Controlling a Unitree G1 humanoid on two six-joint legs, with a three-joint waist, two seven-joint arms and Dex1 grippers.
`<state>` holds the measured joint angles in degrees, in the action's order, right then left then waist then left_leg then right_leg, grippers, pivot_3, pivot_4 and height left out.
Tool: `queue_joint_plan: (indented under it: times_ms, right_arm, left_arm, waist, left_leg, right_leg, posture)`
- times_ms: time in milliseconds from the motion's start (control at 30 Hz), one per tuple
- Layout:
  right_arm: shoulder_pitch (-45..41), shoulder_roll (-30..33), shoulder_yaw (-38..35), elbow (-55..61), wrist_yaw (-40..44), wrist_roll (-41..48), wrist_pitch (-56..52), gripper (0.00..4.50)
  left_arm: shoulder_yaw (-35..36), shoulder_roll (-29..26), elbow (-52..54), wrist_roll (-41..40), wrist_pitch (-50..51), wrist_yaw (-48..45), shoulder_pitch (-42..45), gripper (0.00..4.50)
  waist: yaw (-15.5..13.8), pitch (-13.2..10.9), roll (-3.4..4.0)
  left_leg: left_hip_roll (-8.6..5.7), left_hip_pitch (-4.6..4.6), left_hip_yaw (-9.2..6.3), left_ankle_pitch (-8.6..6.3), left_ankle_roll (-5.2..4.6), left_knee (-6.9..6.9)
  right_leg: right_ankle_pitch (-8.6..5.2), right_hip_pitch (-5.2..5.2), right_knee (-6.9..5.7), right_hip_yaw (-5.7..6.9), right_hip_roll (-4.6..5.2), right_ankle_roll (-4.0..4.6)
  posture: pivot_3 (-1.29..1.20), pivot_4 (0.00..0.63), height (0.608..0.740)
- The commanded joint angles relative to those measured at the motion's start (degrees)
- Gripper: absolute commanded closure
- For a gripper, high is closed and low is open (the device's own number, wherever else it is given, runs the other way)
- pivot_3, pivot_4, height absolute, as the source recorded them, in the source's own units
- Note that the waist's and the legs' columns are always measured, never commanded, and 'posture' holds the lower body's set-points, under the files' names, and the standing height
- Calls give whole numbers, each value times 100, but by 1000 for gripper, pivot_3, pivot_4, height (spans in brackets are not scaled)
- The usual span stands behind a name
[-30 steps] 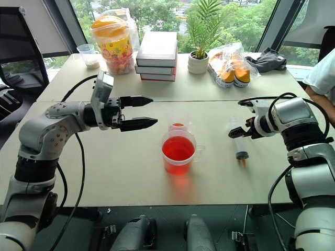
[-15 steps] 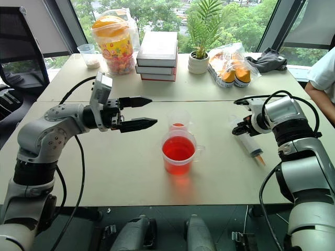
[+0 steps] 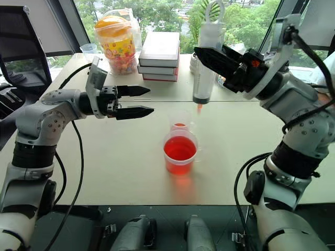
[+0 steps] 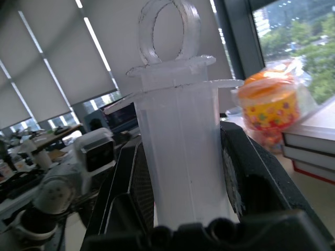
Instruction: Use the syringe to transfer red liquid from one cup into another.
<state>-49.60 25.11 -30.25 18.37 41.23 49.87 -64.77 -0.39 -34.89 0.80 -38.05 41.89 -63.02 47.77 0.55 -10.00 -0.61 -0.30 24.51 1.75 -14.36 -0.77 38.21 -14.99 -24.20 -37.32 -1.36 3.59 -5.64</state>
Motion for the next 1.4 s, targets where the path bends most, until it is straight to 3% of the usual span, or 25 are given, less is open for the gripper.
queue_joint_plan:
  times_ms: [33, 333, 500, 933, 1033, 1267, 1400]
  right_arm:
    - [621, -208, 153, 868, -36, 491, 492, 3087]
    - [2297, -444, 1831, 1082, 470, -801, 2734, 3087]
    - [2913, -506, 2302, 736, 586, -1413, 3733, 3087]
    - [3191, -432, 2595, 698, 329, -1564, 4155, 3087]
    - [3188, -390, 2631, 712, 307, -1558, 4132, 3087]
    - [3170, -303, 2714, 683, 276, -1558, 4148, 3087]
    - [3139, -274, 2710, 686, 270, -1513, 4116, 3087]
  left_arm:
    - [-10, -78, -197, 76, -151, -280, 319, 0]
    - [-241, 129, -522, 123, -103, -783, 850, 0]
    - [-345, 367, -462, 85, -12, -947, 1046, 0]
    - [-449, 1027, -436, 44, 172, -760, 1175, 0]
    - [-425, 1131, -472, 40, 183, -663, 1208, 854]
    - [-354, 1142, -394, -54, 273, -638, 1211, 4372]
    - [-402, 1088, -351, -9, 233, -678, 1208, 4443]
  waist:
    - [-2, 2, -3]
    - [17, 1, -2]
    - [20, 1, -2]
    - [19, 1, -2]
    - [17, 1, -2]
    - [17, 1, -2]
    - [17, 1, -2]
  left_leg:
    - [0, 0, -2, 0, 0, -1]
    - [2, -2, 2, 0, 0, -1]
    - [1, -2, 5, 0, 0, 2]
    - [4, -4, 1, 2, 2, 2]
    - [4, -4, 1, 2, 2, 2]
    - [4, -4, 1, 2, 2, 2]
    - [4, -4, 1, 2, 2, 3]
  right_leg:
    - [0, 2, 2, 2, -1, 0]
    - [0, -3, -4, -2, -22, 0]
    - [0, 1, 1, -3, -23, 0]
    - [-1, -1, -6, -4, -28, 0]
    - [-1, -1, -5, -4, -27, 0]
    - [-1, -1, -5, -4, -28, 0]
    - [-1, -1, -5, -4, -27, 0]
  posture:
    - [0, 150, 740]
    - [0, 150, 740]
    - [0, 150, 740]
    - [0, 150, 740]
    - [0, 150, 740]
    - [0, 150, 740]
    - [0, 150, 740]
